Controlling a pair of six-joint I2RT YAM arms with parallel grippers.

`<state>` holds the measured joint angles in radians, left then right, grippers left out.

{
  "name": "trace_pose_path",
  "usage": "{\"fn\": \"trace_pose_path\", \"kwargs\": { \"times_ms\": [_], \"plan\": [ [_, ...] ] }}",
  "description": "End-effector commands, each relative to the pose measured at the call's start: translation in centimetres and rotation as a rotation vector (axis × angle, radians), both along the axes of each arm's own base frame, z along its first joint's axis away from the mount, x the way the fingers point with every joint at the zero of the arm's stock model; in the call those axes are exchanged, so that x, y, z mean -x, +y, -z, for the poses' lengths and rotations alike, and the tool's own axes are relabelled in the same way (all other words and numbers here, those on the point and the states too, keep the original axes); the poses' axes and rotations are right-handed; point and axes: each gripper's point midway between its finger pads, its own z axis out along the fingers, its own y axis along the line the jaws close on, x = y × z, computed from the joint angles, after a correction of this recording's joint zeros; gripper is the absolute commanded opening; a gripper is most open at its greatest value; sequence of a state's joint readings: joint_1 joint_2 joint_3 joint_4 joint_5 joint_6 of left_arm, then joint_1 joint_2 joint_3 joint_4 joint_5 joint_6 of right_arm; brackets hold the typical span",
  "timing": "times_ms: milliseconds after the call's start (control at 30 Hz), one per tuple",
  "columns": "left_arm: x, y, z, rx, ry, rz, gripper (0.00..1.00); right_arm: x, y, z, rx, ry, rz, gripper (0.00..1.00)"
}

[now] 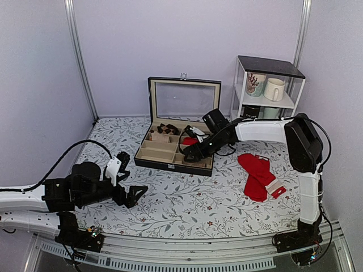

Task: Roll the socks
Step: Adjust the pair of socks at the center of the board.

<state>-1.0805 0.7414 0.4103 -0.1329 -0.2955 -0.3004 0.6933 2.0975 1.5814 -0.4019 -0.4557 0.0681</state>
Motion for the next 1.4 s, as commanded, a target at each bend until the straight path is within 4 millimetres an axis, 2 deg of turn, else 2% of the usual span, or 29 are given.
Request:
{"fn": "trace_pose_path", "kwargs": {
  "times_ms": [0,333,433,467,533,567,633,733,900,1000,1067,1133,1233,1333,1367],
  "plan": [
    [-0.3,0.1,-0.3,0.016,-0.004,-0.006,1.0,-0.1,0.8,1.9,-0.011,0.032,-0.018,0.62],
    [-0.2,0.2,-0.2,0.015,0.0,-0.007,0.99,1.3,3.5,3.1,-0.056,0.036,-0.141,0.62],
    [-0.2,0.2,-0.3,0.019,-0.002,-0.005,0.99,1.6,3.5,5.5,-0.007,0.063,-0.18,0.62],
    [-0.2,0.3,-0.4,0.022,-0.001,-0.006,1.0,1.7,3.2,6.6,0.022,0.083,-0.186,0.62],
    [-0.1,0.4,-0.4,0.022,0.0,-0.008,0.99,2.7,2.2,10.1,0.092,0.149,-0.203,0.62],
    [-0.1,0.4,-0.5,0.025,-0.002,-0.01,0.99,3.0,1.8,10.9,0.112,0.158,-0.203,0.62],
    [-0.1,0.5,-0.5,0.031,-0.003,-0.011,1.0,3.4,0.9,11.7,0.139,0.159,-0.196,0.62],
    [0.0,0.6,-0.5,0.034,-0.003,-0.012,0.99,3.4,-0.1,11.8,0.159,0.151,-0.176,0.62],
    [-0.1,0.4,-0.4,0.026,0.001,-0.007,0.99,2.0,0.6,6.1,0.053,0.04,-0.153,0.62],
    [-0.1,0.4,-0.4,0.023,-0.001,-0.007,0.99,0.4,1.3,1.1,-0.05,-0.072,-0.121,0.63],
    [-0.1,0.4,-0.4,0.027,-0.002,-0.008,1.0,-0.6,1.7,-3.4,-0.149,-0.17,-0.1,0.67],
    [-0.1,0.4,-0.5,0.029,-0.003,-0.012,0.99,-1.1,1.7,-6.5,-0.211,-0.245,-0.091,0.72],
    [-0.2,0.6,-0.5,0.03,-0.006,-0.019,1.0,-1.5,1.8,-9.7,-0.266,-0.299,-0.071,0.77],
    [-0.5,0.7,-0.8,0.034,-0.011,-0.034,0.99,-1.8,1.7,-11.8,-0.28,-0.332,-0.064,0.78],
    [-0.5,0.7,-0.8,0.033,-0.01,-0.04,0.99,-1.7,1.5,-12.3,-0.28,-0.338,-0.058,0.82]
  ]
}}
